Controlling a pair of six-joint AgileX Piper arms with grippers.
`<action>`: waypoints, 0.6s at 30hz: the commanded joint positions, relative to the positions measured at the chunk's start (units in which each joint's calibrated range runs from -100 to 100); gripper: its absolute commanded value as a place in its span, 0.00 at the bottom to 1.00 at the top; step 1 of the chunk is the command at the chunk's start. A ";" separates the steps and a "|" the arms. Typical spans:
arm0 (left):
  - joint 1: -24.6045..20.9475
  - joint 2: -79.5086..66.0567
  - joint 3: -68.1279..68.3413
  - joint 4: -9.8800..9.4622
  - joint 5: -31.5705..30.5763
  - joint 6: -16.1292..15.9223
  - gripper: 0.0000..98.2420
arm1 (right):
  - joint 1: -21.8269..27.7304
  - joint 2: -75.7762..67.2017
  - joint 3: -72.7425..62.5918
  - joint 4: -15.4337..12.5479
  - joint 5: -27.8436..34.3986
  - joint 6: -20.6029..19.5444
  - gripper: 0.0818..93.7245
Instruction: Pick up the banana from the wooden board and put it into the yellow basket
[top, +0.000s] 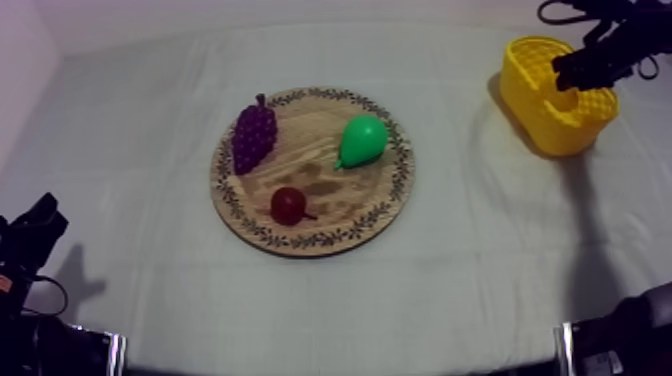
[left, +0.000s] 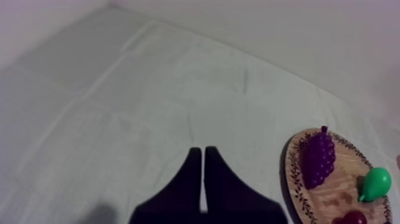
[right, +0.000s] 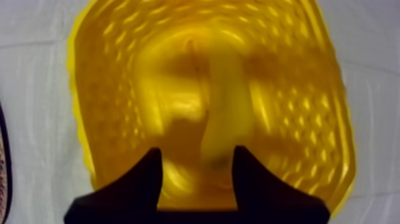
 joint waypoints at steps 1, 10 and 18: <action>-0.01 -0.05 -0.01 -0.03 -0.01 0.01 0.00 | -0.27 -0.64 0.53 0.61 -0.92 -0.87 0.35; -0.01 -0.05 -0.01 -0.03 -0.01 0.01 0.00 | -0.69 -9.23 6.49 5.02 -4.08 -7.58 0.04; -0.01 -0.05 -0.01 -0.03 -0.01 0.01 0.00 | -0.56 -26.18 17.97 8.10 -6.01 -12.40 0.01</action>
